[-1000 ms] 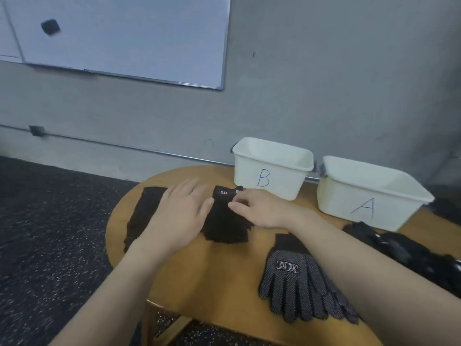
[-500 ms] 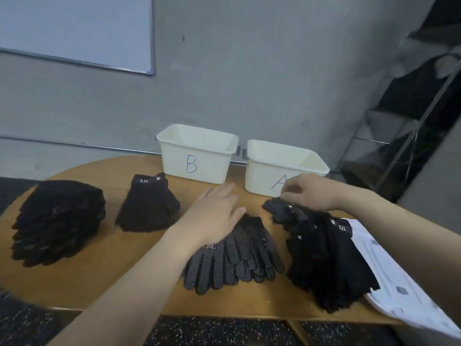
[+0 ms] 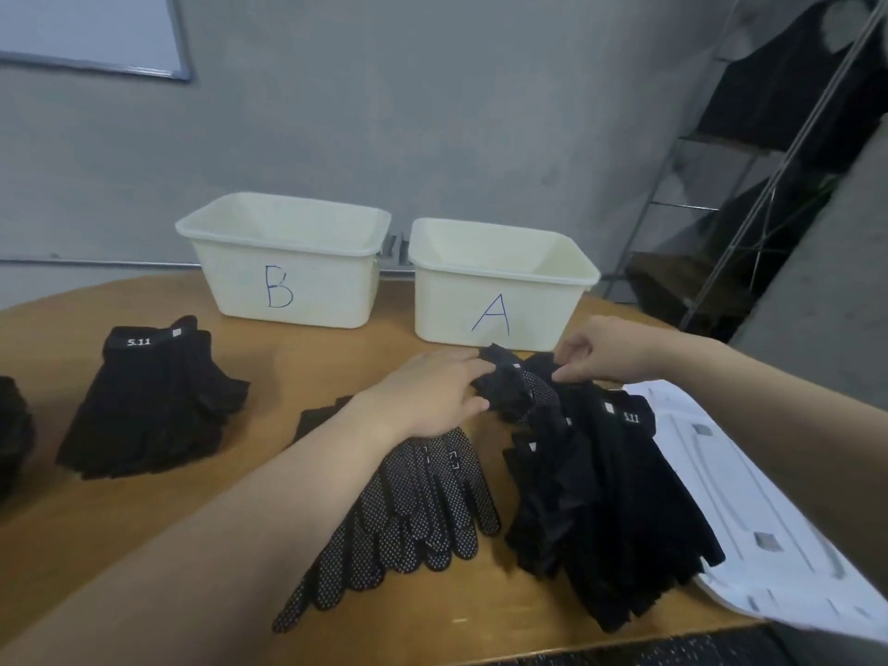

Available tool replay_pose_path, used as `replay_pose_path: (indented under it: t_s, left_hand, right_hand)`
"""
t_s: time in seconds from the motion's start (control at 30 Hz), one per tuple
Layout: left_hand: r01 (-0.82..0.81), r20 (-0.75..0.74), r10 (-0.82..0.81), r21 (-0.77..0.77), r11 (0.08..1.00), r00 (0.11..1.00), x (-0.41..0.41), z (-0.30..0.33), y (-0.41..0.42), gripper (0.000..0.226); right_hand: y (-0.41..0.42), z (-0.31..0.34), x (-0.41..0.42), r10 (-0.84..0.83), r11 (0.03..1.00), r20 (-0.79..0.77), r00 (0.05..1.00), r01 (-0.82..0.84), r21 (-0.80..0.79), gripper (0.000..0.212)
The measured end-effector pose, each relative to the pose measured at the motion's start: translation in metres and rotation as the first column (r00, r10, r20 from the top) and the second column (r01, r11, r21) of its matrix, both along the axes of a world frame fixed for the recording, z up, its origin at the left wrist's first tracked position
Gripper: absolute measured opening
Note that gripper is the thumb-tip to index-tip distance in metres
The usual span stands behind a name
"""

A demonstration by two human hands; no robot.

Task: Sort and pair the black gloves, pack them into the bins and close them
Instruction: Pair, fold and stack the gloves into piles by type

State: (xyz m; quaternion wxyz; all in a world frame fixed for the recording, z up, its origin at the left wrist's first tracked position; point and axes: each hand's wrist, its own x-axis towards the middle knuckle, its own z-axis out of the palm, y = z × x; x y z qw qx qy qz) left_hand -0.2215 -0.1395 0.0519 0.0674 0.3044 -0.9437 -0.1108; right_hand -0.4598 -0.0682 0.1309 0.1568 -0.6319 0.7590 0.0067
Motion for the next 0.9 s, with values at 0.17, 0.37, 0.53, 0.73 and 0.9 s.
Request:
replay_pose_path:
  t_s: [0.17,0.37,0.53,0.73,0.9]
  left_hand:
    - [0.048,-0.038,-0.048,0.013,0.999,0.998,-0.025,-0.022,-0.022,0.05]
    - [0.042,-0.101,-0.046,-0.047,0.998,0.994,-0.038,-0.042,-0.036,0.028]
    - [0.001,-0.145,-0.013,-0.085,0.996,0.989,-0.04,-0.035,-0.045,0.021]
    - [-0.016,-0.337,0.063,0.139,0.99,0.94,-0.031,-0.012,-0.043,0.031]
    - [-0.064,-0.529,0.192,0.25,0.966,0.827,-0.007,0.035,-0.019,0.077]
  right_hand:
    - [-0.015,-0.023,-0.011,0.038,0.997,0.058,0.998,-0.041,0.059,0.045]
    - [-0.021,-0.044,-0.019,0.122,0.992,0.178,0.976,-0.117,-0.043,0.016]
    - [-0.023,-0.032,-0.018,0.164,0.975,0.255,0.953,-0.118,-0.188,0.007]
    - [-0.021,0.009,-0.005,0.209,0.895,0.478,0.853,0.03,-0.445,0.015]
    - [-0.016,0.042,0.022,0.134,0.85,0.613,0.779,0.227,-0.475,0.018]
